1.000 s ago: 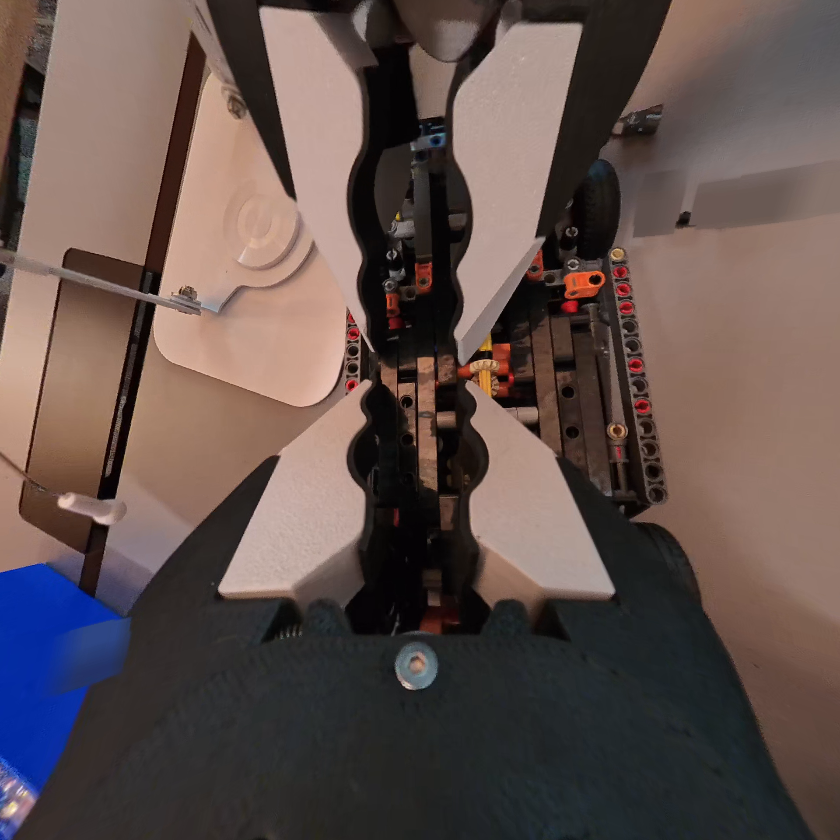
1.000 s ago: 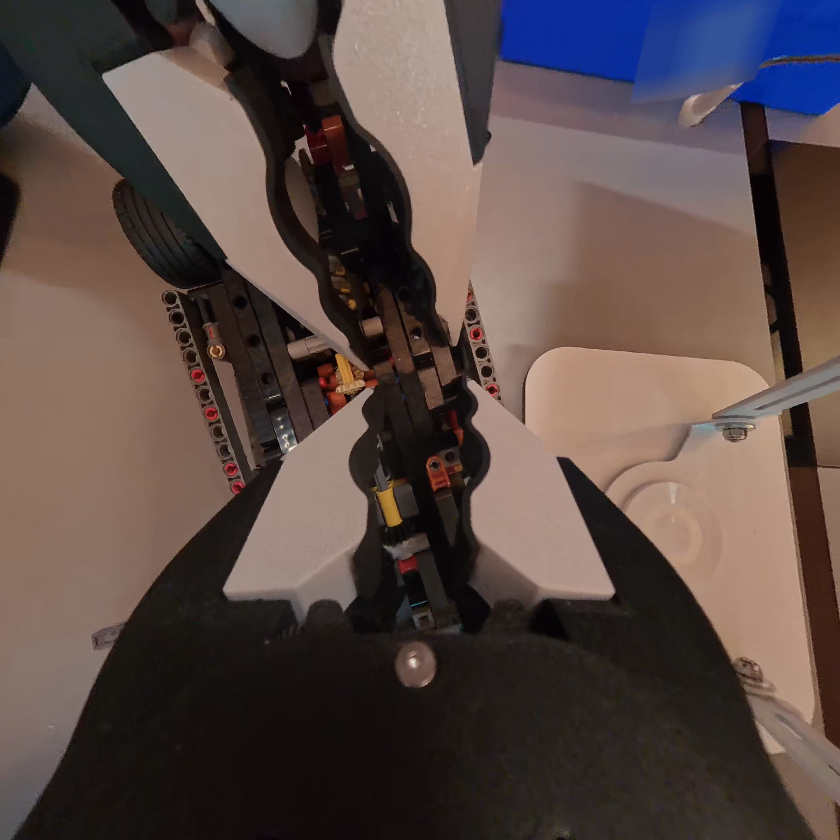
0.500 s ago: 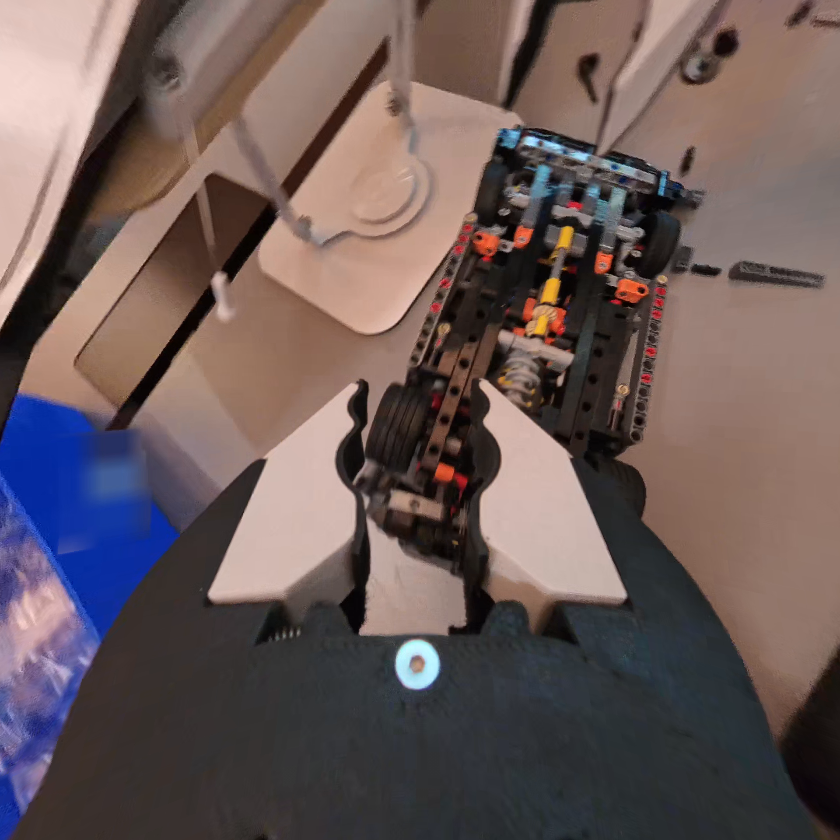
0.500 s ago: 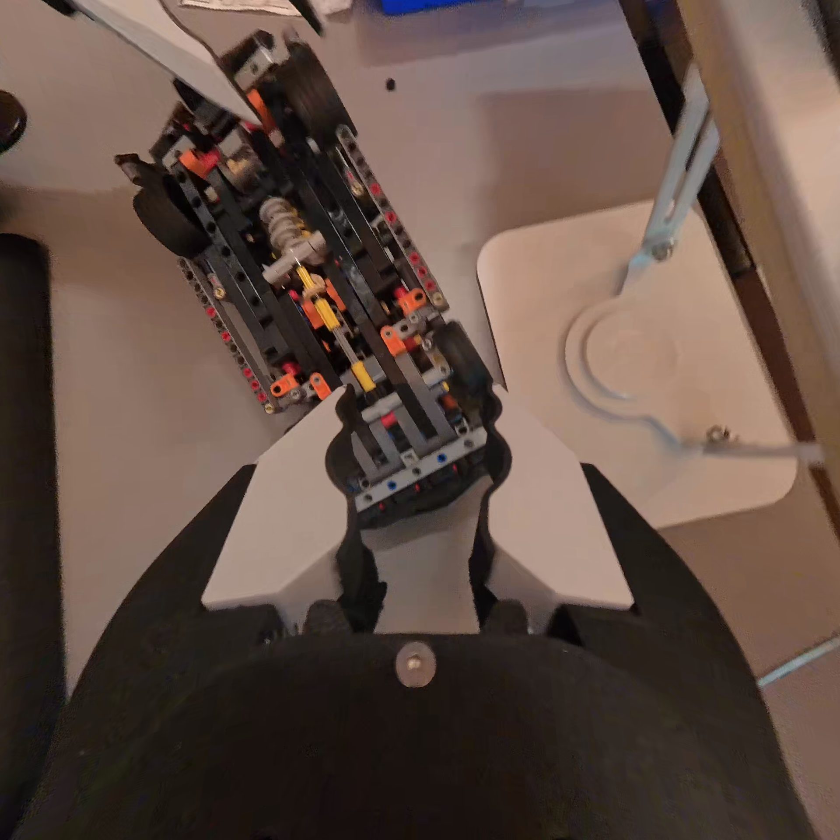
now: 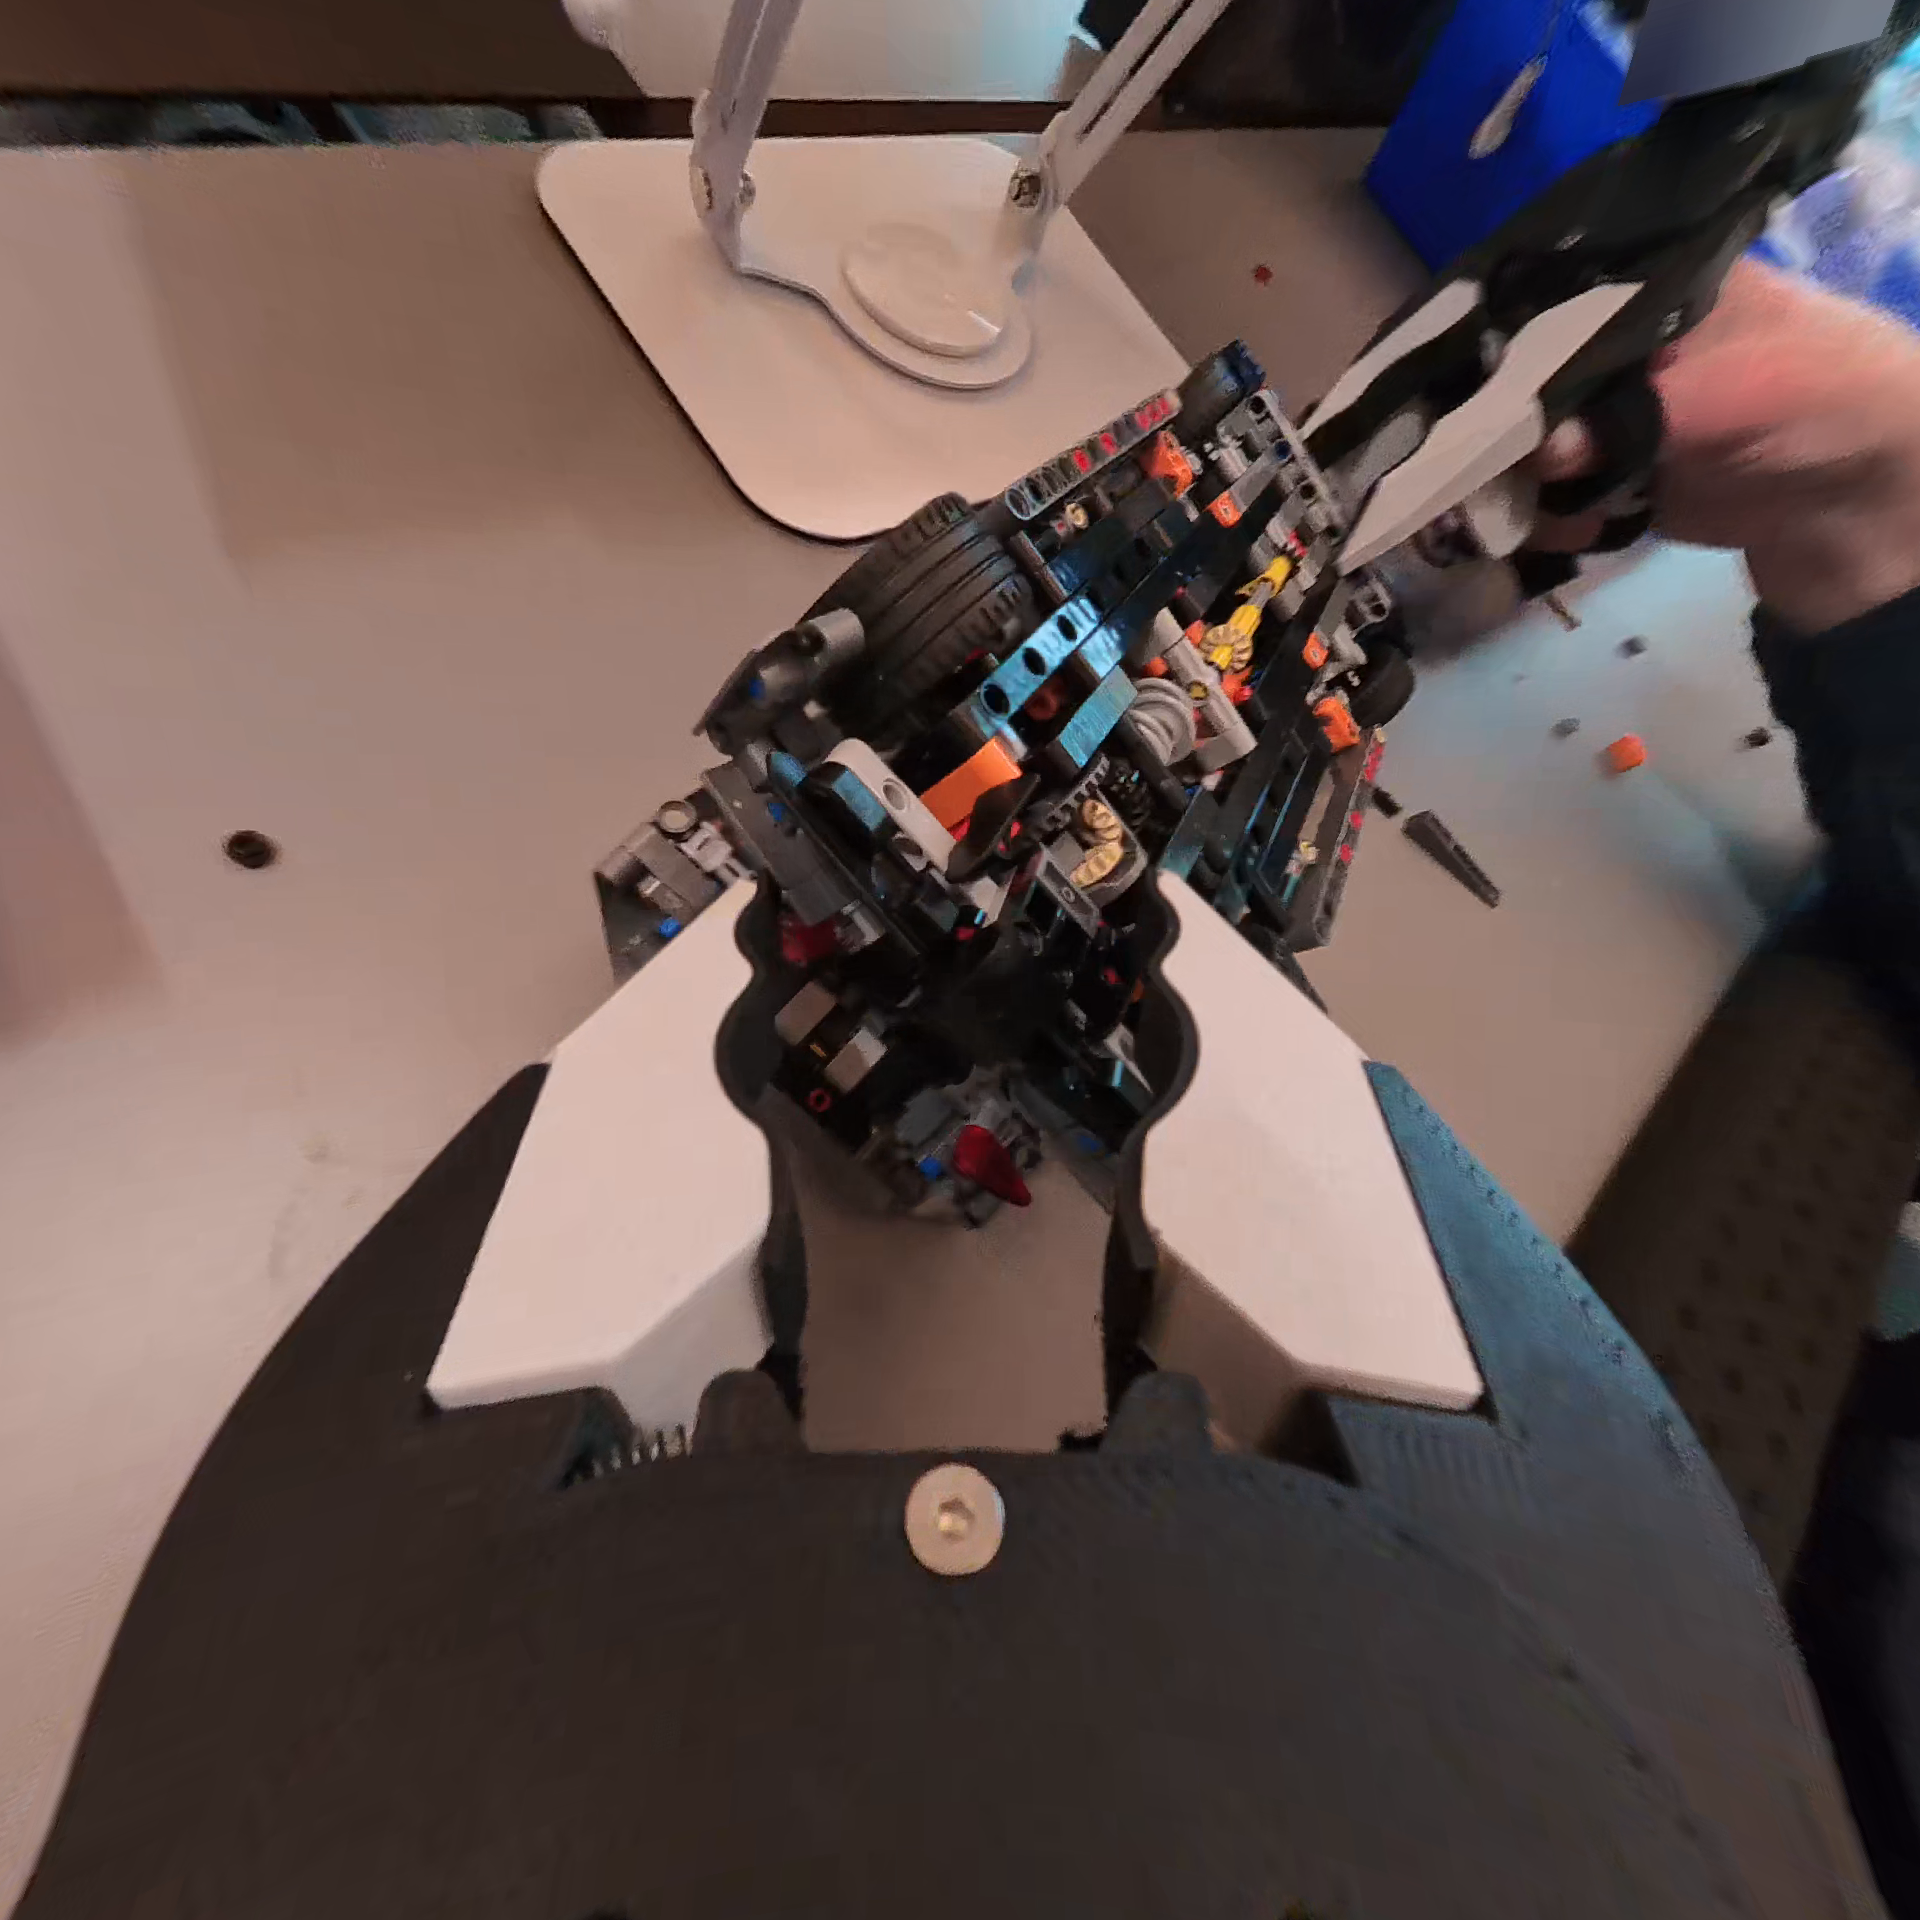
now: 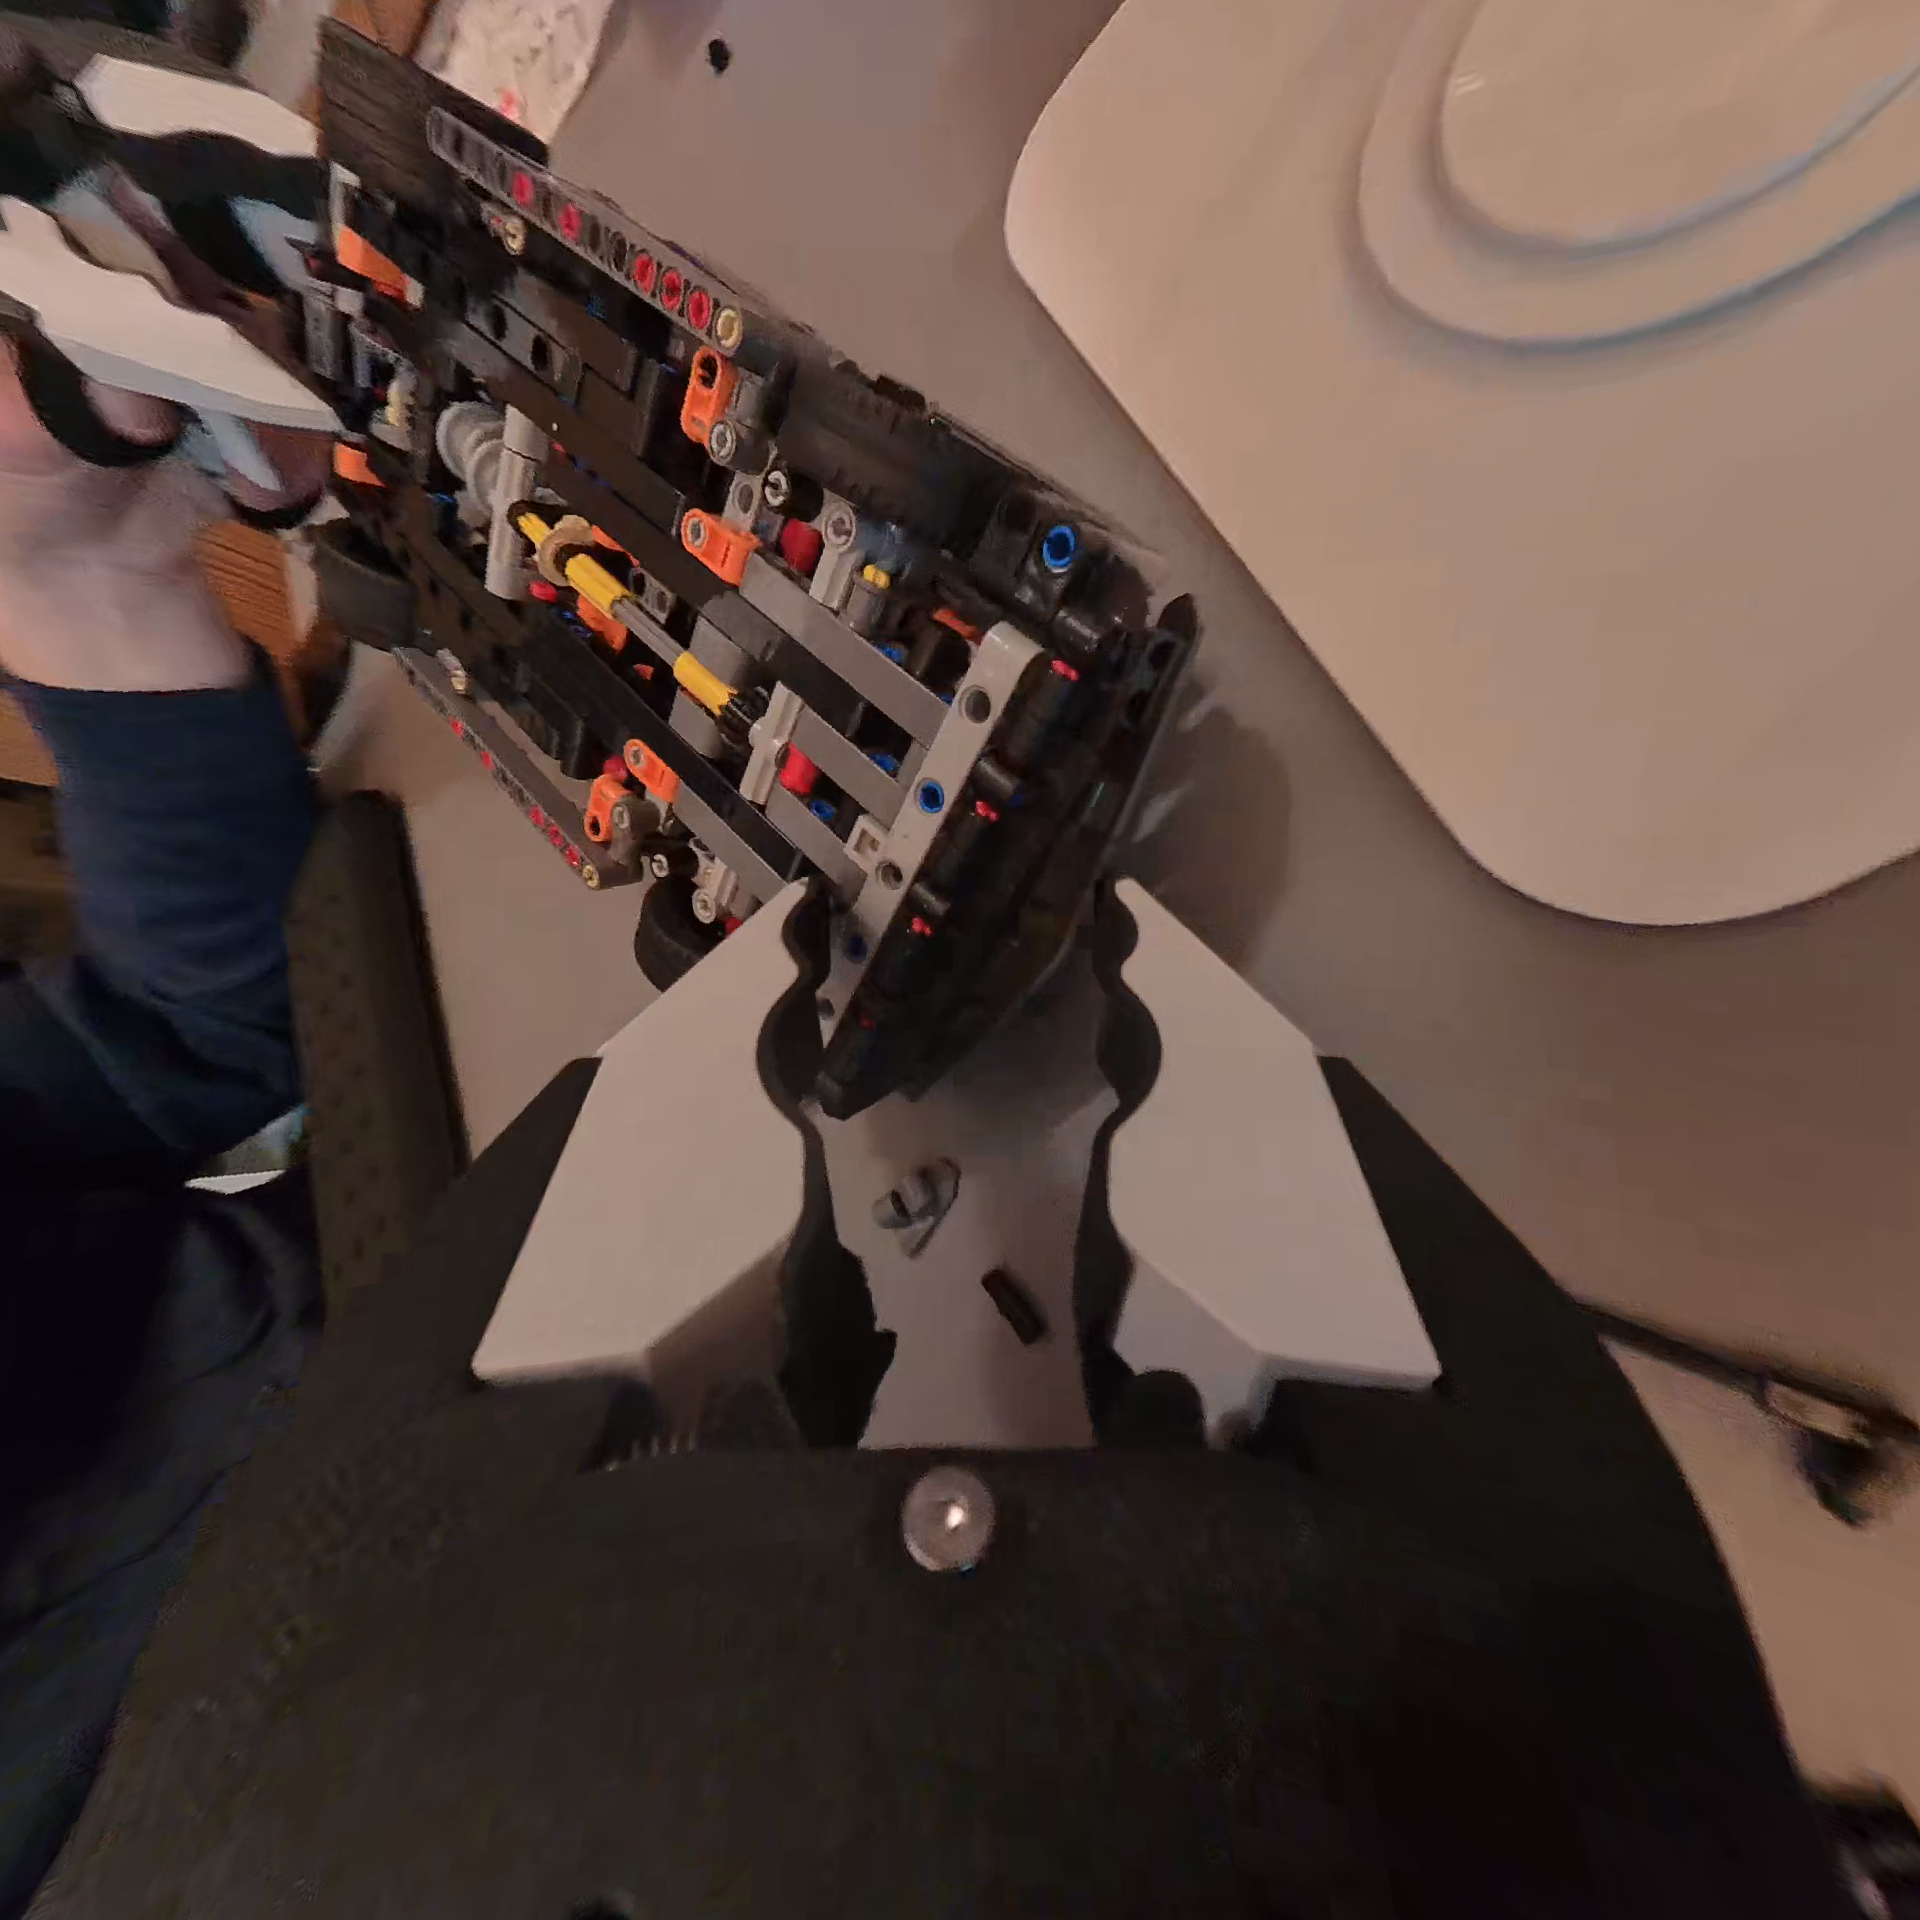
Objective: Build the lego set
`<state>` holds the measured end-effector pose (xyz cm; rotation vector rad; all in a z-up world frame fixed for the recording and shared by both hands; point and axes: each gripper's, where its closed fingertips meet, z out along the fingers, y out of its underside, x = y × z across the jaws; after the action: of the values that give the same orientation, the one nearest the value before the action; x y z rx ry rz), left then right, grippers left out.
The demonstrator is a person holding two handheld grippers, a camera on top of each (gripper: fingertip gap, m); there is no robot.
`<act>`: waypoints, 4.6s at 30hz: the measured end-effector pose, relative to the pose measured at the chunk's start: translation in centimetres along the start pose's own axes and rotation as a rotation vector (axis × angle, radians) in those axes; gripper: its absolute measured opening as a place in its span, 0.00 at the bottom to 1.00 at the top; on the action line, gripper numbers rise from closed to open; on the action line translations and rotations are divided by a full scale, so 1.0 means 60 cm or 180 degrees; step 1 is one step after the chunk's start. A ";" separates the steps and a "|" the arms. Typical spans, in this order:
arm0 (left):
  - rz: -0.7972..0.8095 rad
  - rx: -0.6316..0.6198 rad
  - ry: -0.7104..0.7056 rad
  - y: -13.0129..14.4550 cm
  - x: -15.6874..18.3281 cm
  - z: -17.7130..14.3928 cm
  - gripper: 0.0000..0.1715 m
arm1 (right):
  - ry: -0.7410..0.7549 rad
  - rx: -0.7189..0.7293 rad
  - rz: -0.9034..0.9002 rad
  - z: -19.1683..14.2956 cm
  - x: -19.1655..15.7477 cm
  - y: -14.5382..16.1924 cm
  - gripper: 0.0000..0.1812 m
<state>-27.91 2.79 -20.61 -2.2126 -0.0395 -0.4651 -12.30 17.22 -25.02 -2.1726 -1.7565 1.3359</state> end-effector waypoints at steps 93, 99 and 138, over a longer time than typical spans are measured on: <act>0.2635 0.0481 -0.1018 0.164 0.142 -0.081 0.23 | 0.1940 -0.0181 -0.3142 -0.024 -0.108 0.161 0.30; 0.2591 0.0301 -0.1011 0.194 0.140 -0.080 0.26 | 0.2052 -0.0180 -0.3198 -0.011 -0.111 0.166 0.33; 0.2414 -0.0302 -0.1878 0.153 0.023 -0.040 0.26 | 0.2337 -0.0710 -0.2491 -0.018 -0.007 0.087 0.19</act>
<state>-25.68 -5.07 -25.64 -2.1804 0.4967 0.6095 -7.57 15.49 -26.80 -1.4331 -2.0748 0.1455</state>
